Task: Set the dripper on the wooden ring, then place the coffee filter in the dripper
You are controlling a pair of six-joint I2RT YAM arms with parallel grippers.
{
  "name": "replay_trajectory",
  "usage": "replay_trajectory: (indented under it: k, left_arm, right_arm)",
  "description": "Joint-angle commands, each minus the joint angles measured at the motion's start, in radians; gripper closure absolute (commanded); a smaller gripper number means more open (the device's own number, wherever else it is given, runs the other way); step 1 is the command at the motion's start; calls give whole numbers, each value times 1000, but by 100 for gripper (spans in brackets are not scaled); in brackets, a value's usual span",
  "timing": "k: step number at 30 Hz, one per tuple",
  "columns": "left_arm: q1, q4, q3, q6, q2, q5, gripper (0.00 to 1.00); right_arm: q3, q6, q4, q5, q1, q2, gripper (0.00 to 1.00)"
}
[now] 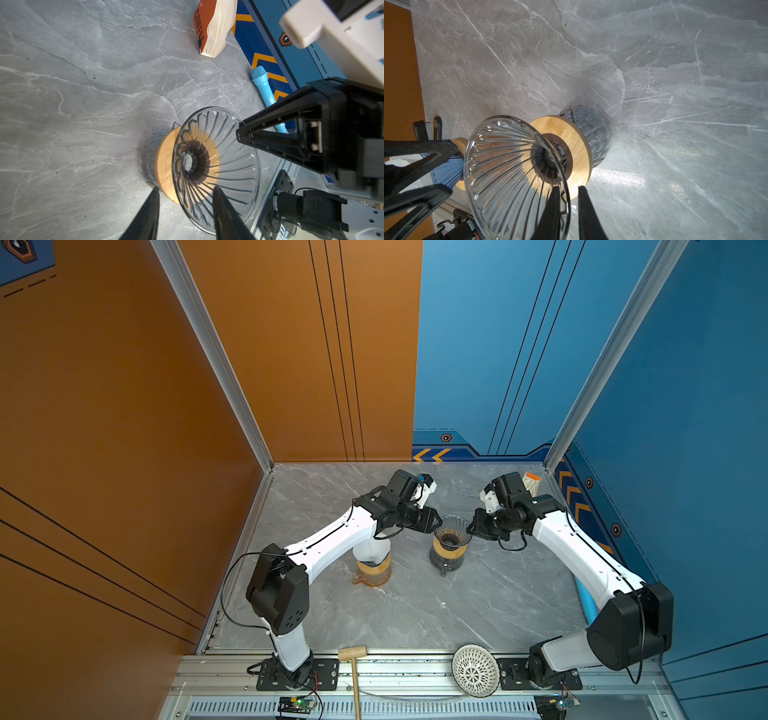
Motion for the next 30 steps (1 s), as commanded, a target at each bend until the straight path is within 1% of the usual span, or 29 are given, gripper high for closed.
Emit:
replay_trajectory:
  k: [1,8,13,21,24,30]
  left_arm:
    - [-8,-14,32,-2,16,33,59]
    - [-8,-14,40,0,41,51,65]
    - [-9,-14,42,-5,56,64,68]
    - [-3,-15,40,0,61,84,79]
    - [-3,-14,40,-2,64,88,79]
    - [1,-16,32,-11,77,100,82]
  right_arm:
    - [-26,13,42,31,9,-37,87]
    - [-43,4,66,45,23,-54,92]
    - [-54,13,78,54,34,-57,94]
    - [-93,10,122,84,48,-94,98]
    - [-119,12,144,92,52,-109,100]
    - [-140,34,148,97,53,-105,100]
